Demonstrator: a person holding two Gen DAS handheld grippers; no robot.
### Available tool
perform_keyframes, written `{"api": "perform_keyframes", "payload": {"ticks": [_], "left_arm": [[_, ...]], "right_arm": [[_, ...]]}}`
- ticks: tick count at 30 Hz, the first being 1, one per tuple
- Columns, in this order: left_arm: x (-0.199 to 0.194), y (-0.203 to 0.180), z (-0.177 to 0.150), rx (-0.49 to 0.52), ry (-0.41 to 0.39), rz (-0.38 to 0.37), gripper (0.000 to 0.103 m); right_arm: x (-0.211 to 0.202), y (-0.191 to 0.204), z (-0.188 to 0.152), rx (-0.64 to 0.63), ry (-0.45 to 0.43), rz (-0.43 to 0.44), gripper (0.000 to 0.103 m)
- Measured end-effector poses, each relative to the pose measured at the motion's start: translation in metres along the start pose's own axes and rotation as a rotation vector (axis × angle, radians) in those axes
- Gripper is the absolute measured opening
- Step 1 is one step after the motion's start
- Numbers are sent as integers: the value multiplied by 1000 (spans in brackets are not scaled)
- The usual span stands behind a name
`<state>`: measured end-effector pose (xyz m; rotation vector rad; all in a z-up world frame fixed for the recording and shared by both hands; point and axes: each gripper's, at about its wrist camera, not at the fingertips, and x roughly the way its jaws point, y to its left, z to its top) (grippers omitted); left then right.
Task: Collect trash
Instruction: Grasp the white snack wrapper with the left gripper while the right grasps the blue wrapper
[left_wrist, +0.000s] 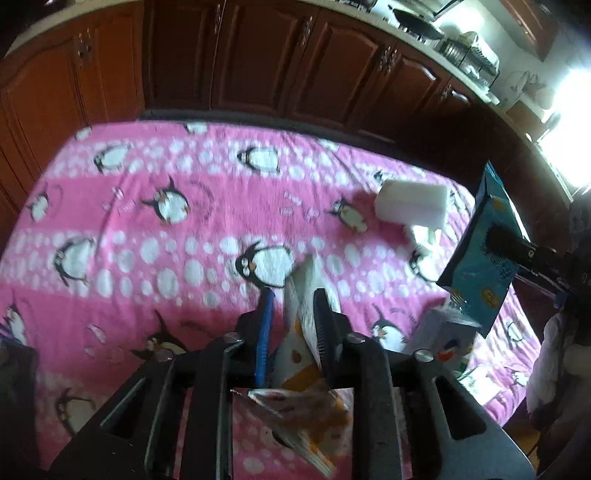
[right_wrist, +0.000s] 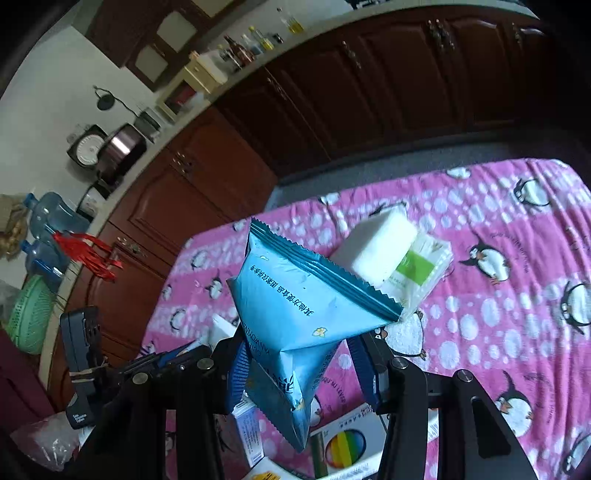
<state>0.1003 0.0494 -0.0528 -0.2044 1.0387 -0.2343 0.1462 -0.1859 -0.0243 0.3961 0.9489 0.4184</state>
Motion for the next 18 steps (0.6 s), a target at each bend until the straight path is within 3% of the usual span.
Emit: {"api": "perform_keyframes", "payload": {"ticks": [5, 12, 18], "left_arm": [[-23, -18, 7, 40, -44, -14, 11], [-40, -48, 9, 97, -67, -36, 10], [-46, -38, 8, 35, -6, -52, 12]], "right_arm": [[-23, 4, -4, -7, -29, 16, 48], [-63, -7, -15, -14, -66, 10, 48], [-90, -24, -24, 8, -83, 0, 48]]}}
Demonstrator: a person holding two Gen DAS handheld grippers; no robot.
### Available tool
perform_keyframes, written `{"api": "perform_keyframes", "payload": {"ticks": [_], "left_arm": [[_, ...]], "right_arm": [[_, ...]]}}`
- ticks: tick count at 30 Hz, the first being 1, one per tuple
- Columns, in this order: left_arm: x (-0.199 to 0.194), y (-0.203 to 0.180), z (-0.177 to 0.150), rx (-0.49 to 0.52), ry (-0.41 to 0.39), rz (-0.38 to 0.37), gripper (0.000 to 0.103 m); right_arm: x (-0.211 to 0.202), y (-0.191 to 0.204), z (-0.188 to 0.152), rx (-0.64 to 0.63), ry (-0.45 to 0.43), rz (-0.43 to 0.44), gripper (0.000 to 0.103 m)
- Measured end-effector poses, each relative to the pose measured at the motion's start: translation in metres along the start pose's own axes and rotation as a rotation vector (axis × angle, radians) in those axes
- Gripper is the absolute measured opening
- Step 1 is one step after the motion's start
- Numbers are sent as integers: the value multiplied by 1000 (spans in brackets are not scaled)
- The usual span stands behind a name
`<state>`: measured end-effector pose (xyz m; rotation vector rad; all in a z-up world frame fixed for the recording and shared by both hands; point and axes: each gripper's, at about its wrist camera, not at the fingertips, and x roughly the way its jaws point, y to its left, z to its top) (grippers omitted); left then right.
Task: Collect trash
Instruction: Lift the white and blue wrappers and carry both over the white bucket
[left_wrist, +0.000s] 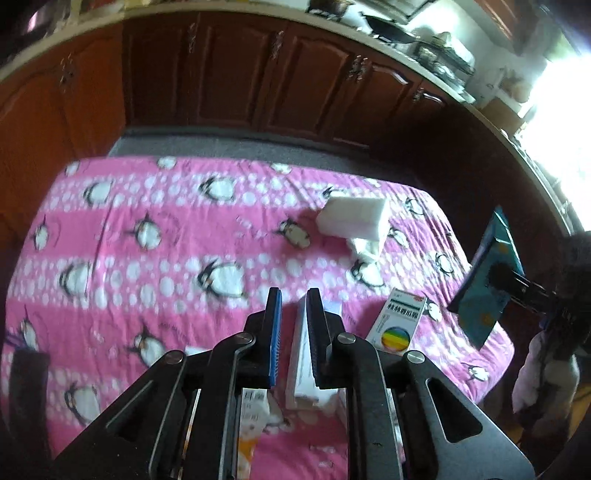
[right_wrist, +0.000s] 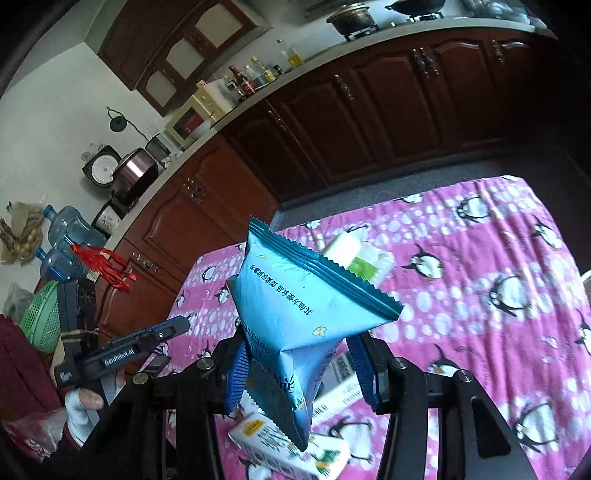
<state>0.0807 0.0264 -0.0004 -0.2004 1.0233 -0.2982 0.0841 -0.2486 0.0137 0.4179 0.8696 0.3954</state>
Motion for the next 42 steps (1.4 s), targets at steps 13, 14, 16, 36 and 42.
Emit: {"api": "perform_keyframes", "payload": {"ticks": [13, 14, 16, 36, 42], "left_arm": [[22, 73, -66, -125, 211, 106, 60], [26, 78, -71, -138, 222, 106, 60], [36, 84, -78, -164, 249, 86, 60], [6, 50, -85, -43, 193, -3, 13], [4, 44, -85, -36, 186, -26, 12]], "right_arm": [[-1, -6, -10, 29, 32, 12, 48], [-1, -4, -10, 23, 35, 12, 48], [0, -2, -11, 16, 38, 11, 48], [-8, -2, -10, 12, 15, 22, 48], [-14, -3, -10, 4, 4, 26, 48]]}}
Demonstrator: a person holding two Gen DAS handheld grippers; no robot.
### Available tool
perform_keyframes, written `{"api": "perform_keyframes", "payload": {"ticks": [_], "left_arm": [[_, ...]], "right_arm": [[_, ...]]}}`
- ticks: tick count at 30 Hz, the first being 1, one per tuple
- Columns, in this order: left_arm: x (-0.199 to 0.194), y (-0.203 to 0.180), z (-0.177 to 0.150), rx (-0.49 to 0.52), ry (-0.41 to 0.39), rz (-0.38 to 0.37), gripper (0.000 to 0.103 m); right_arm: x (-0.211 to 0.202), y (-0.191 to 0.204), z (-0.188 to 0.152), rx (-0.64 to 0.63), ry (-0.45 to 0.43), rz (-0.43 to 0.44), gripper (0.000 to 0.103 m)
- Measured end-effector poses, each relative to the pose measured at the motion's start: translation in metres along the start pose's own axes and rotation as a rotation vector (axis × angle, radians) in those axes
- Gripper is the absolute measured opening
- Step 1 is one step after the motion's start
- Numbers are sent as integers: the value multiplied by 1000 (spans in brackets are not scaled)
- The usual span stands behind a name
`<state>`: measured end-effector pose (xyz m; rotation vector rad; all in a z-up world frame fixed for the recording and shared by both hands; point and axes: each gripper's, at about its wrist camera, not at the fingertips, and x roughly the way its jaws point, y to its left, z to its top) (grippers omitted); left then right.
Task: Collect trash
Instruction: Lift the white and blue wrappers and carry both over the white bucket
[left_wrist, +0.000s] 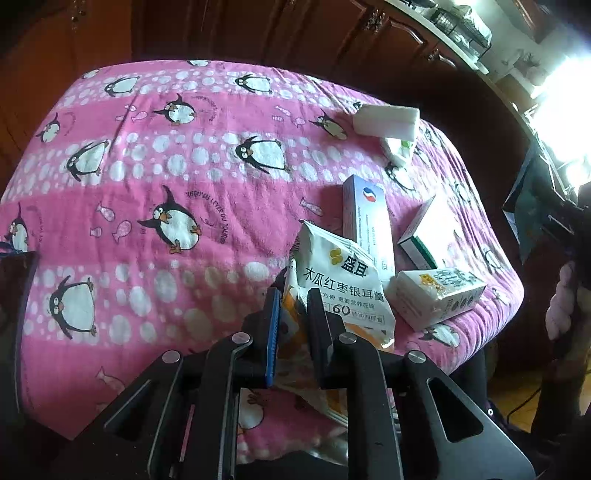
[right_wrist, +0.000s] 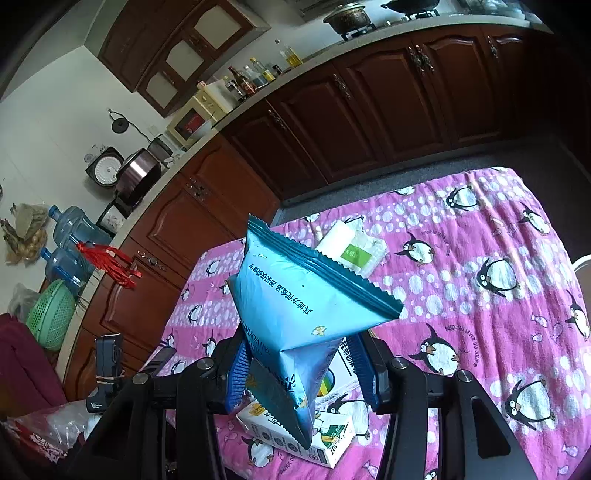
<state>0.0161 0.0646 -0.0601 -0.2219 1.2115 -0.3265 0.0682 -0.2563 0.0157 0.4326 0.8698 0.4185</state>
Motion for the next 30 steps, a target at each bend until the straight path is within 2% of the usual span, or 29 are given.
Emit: {"api": "perform_keyframes", "payload": {"ticks": [9, 15, 23, 30], "left_arm": [[-19, -10, 5, 5, -62, -26, 11], [-37, -40, 24, 61, -126, -61, 11], [-31, -117, 53, 190, -156, -126, 11], [-7, -212, 78, 311, -157, -183, 11]], "right_arm": [[-7, 0, 1, 0, -16, 2, 48], [-20, -8, 2, 9, -40, -11, 48], [-58, -43, 1, 49, -102, -73, 48], [-109, -100, -8, 138, -173, -164, 48]]}}
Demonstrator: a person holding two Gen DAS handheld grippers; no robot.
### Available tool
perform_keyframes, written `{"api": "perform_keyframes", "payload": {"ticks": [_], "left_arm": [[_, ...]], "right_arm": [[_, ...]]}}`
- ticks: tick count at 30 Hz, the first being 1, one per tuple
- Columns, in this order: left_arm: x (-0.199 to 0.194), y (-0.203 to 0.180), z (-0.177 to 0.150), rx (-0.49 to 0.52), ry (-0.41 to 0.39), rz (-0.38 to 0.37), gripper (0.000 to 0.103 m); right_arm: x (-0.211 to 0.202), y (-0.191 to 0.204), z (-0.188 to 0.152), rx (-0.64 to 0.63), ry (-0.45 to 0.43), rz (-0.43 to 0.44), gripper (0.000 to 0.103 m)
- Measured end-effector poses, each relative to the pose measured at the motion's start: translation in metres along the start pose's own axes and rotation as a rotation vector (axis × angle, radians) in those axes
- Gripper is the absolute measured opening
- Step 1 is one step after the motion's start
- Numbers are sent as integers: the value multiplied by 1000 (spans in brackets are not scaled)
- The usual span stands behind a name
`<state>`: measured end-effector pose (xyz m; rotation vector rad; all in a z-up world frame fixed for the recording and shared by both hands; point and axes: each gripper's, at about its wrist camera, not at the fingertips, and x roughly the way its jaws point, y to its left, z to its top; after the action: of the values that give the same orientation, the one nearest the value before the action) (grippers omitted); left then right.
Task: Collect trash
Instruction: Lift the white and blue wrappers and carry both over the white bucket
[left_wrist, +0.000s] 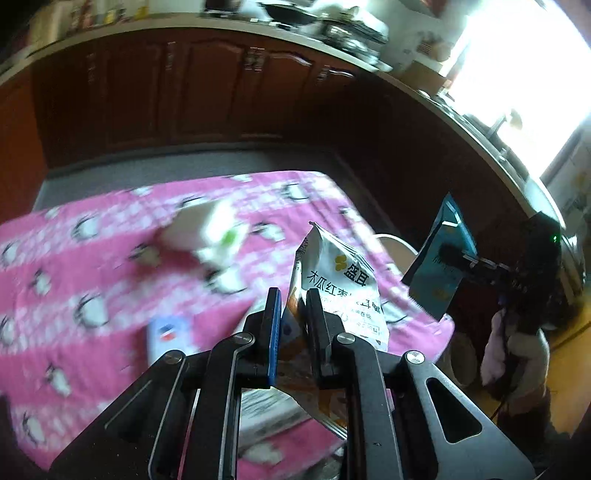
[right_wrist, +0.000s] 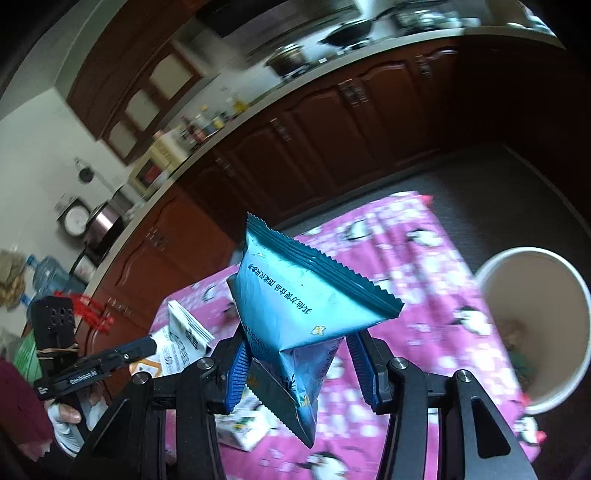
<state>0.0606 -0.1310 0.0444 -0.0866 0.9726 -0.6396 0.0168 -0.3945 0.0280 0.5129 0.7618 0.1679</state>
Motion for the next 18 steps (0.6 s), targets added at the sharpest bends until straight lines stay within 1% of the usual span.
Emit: {"api": "perform_keyframes", "payload": {"ticks": [3, 9, 15, 18], "left_arm": [[24, -34, 14, 57, 13, -23, 11], [78, -91, 32, 129, 63, -68, 11], [126, -131, 42, 143, 99, -93, 11], [146, -145, 46, 143, 115, -101, 11]], "right_arm": [[-21, -32, 1, 29, -30, -63, 48], [-51, -87, -1, 93, -68, -194, 48], [-60, -140, -6, 158, -66, -303, 48], [-57, -162, -8, 161, -55, -369, 48]]}}
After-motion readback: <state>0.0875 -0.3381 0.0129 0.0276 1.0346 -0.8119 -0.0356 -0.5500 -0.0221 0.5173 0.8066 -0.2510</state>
